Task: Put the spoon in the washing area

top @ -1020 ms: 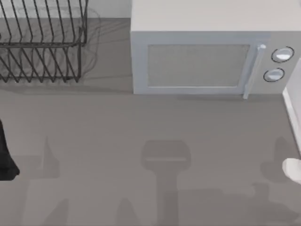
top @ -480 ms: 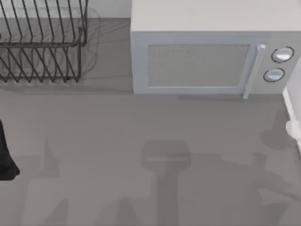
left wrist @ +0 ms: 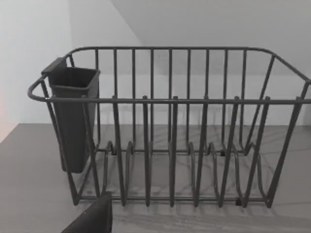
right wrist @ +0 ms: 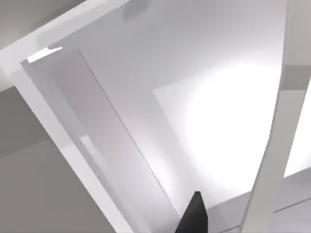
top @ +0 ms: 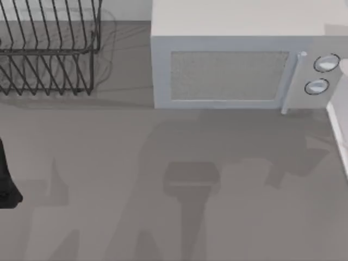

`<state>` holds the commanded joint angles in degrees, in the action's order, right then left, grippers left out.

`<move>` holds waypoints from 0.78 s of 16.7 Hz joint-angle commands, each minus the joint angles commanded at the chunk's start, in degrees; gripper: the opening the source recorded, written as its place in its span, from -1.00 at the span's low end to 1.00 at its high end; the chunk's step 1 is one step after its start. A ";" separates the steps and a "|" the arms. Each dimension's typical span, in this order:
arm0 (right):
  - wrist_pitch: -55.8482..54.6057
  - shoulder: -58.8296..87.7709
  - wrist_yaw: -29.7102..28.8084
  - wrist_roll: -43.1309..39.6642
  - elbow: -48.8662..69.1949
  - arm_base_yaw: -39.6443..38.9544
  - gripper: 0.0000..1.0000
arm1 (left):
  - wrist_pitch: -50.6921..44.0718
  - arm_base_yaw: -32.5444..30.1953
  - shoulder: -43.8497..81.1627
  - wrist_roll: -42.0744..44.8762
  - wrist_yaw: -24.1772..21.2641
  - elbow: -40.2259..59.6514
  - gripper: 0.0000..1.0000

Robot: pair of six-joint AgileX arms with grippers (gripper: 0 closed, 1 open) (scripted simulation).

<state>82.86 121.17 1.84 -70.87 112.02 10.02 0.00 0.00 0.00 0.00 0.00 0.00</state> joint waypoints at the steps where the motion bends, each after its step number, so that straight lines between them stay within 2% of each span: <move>1: 1.79 4.31 -0.07 -0.39 6.23 0.35 -1.00 | 0.00 0.00 0.00 0.00 0.00 0.00 1.00; 6: 9.82 22.64 -0.87 -3.78 31.52 0.65 -1.00 | 0.00 0.00 0.00 0.00 0.00 0.00 1.00; 13: 15.53 35.67 -2.11 -9.35 52.28 -0.97 -1.00 | 0.00 0.00 0.00 0.00 0.00 0.00 1.00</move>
<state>98.39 156.84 -0.27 -80.21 164.30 9.05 0.00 0.00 0.00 0.00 0.00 0.00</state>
